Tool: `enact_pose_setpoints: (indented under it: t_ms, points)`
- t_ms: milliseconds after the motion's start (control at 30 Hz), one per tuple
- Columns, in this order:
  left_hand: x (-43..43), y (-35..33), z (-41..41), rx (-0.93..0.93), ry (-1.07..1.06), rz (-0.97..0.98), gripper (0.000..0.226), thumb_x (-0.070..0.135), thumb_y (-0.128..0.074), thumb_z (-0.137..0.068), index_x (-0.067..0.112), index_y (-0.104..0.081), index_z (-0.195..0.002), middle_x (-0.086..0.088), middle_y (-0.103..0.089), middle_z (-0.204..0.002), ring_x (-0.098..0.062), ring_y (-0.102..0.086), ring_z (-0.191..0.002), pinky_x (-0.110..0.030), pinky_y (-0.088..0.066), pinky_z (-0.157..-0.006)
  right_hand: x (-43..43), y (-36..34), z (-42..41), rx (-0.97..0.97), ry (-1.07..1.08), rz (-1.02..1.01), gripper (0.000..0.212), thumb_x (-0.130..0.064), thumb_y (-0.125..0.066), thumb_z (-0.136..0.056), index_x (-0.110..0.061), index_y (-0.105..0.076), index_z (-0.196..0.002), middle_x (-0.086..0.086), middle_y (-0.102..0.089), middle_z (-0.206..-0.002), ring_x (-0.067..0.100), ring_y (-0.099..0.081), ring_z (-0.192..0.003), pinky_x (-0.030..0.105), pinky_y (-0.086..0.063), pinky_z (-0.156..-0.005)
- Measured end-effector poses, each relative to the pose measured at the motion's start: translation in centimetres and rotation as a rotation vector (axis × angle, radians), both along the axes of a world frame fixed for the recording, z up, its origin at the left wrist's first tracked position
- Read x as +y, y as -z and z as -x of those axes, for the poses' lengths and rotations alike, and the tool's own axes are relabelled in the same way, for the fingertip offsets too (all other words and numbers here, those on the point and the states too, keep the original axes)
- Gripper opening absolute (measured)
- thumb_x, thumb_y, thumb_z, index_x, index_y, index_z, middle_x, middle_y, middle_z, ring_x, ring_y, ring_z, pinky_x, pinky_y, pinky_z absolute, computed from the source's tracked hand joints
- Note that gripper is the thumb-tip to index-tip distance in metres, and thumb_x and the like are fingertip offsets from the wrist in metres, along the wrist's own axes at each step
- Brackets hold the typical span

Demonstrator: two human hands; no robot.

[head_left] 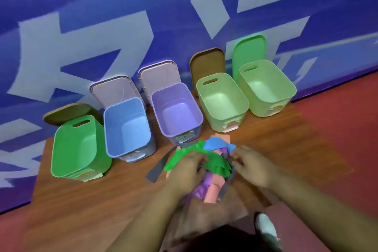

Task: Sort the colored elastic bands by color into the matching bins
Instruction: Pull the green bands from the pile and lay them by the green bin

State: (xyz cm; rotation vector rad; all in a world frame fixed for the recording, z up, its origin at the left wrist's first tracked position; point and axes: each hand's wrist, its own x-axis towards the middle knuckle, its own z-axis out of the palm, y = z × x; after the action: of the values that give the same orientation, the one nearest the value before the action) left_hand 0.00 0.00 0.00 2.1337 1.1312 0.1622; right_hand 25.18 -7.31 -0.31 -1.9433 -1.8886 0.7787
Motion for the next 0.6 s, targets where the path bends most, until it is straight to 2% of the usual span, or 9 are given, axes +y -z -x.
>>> enact_pose_setpoints:
  t_ms: [67,167,267,333,400,500,600]
  points:
    - [0.2,1.5,-1.8,0.026,0.076,-0.151,0.047,0.025,-0.063,-0.083,0.022,-0.066,-0.13,-0.001,-0.064,-0.119,-0.022,-0.058,-0.113,-0.034,-0.048,-0.099,-0.9,1.7,-1.3,0.028,0.066,-0.006,0.023,-0.014,-0.069,-0.09,-0.018,-0.07,-0.113,-0.001,-0.063,-0.106,0.019,-0.065,-0.101,0.03,-0.049,-0.088]
    - [0.7,3.1,-4.6,0.173,0.203,-0.333,0.058,0.033,-0.068,-0.084,0.031,-0.058,-0.14,0.0,-0.057,-0.116,-0.027,-0.054,-0.106,-0.041,-0.048,-0.087,-1.6,4.4,-2.8,0.045,0.083,-0.033,0.023,-0.016,-0.071,-0.092,-0.021,-0.069,-0.115,-0.004,-0.062,-0.105,0.016,-0.065,-0.1,0.035,-0.053,-0.093]
    - [1.2,5.1,-6.2,0.257,0.25,-0.392,0.047,0.032,-0.065,-0.086,0.037,-0.064,-0.133,0.001,-0.06,-0.114,-0.028,-0.057,-0.109,-0.043,-0.051,-0.085,-1.3,6.9,-3.6,0.062,0.08,-0.101,0.02,-0.018,-0.069,-0.094,-0.023,-0.07,-0.113,-0.008,-0.062,-0.103,0.005,-0.061,-0.096,0.031,-0.05,-0.092]
    - [1.7,6.2,-6.6,0.206,0.198,-0.403,0.033,0.032,-0.062,-0.089,0.036,-0.07,-0.12,0.003,-0.063,-0.109,-0.027,-0.06,-0.108,-0.043,-0.053,-0.084,-0.8,8.5,-4.0,0.092,0.095,-0.171,0.019,-0.019,-0.067,-0.095,-0.025,-0.071,-0.112,-0.015,-0.06,-0.098,-0.005,-0.057,-0.088,0.023,-0.046,-0.084]
    - [1.8,6.9,-6.8,0.094,0.137,-0.413,0.021,0.035,-0.06,-0.091,0.034,-0.072,-0.108,0.006,-0.064,-0.101,-0.022,-0.061,-0.101,-0.04,-0.053,-0.082,-0.4,9.8,-3.7,0.122,0.096,-0.275,0.016,-0.017,-0.066,-0.097,-0.024,-0.074,-0.11,-0.018,-0.057,-0.093,-0.008,-0.056,-0.084,0.015,-0.042,-0.078]
    - [2.2,6.7,-7.4,-0.125,0.043,-0.39,0.006,0.029,-0.068,-0.094,0.029,-0.074,-0.094,0.012,-0.065,-0.091,-0.01,-0.06,-0.091,-0.03,-0.047,-0.081,0.5,11.6,-3.1,0.198,0.103,-0.366,0.021,-0.013,-0.07,-0.094,-0.026,-0.074,-0.11,-0.013,-0.056,-0.089,0.007,-0.059,-0.078,0.014,-0.041,-0.072]
    - [2.8,6.2,-8.3,-0.281,-0.065,-0.327,0.005,0.022,-0.072,-0.093,0.024,-0.076,-0.092,0.009,-0.073,-0.087,-0.004,-0.065,-0.081,-0.022,-0.048,-0.078,1.7,11.9,-3.0,0.225,0.047,-0.384,0.033,-0.017,-0.069,-0.091,-0.033,-0.071,-0.12,-0.013,-0.056,-0.092,0.013,-0.059,-0.081,0.014,-0.04,-0.069]
